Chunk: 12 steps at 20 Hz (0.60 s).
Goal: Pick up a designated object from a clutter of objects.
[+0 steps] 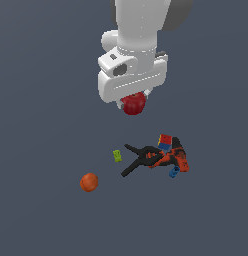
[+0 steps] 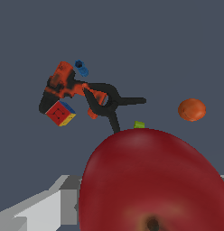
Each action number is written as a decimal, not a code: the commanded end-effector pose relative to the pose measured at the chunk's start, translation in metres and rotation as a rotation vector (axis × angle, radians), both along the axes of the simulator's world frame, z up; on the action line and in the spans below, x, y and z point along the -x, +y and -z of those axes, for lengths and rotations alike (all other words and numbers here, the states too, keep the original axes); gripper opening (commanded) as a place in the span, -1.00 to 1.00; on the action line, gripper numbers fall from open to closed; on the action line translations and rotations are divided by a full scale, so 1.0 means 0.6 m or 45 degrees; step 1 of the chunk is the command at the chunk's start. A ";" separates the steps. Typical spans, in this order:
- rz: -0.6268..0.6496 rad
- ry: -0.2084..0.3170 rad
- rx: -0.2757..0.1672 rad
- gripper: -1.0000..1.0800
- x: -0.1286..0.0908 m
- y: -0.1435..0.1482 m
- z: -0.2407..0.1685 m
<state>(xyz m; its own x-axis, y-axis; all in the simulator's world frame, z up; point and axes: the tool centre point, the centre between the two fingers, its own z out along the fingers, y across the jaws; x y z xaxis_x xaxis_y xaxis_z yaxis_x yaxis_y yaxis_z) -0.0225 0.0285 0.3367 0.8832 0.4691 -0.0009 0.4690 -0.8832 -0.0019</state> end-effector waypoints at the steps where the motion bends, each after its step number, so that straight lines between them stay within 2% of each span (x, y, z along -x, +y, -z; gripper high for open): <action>1: 0.000 -0.002 0.000 -1.00 0.010 -0.008 -0.022; 12: 0.000 -0.002 0.001 -1.00 0.019 -0.018 -0.047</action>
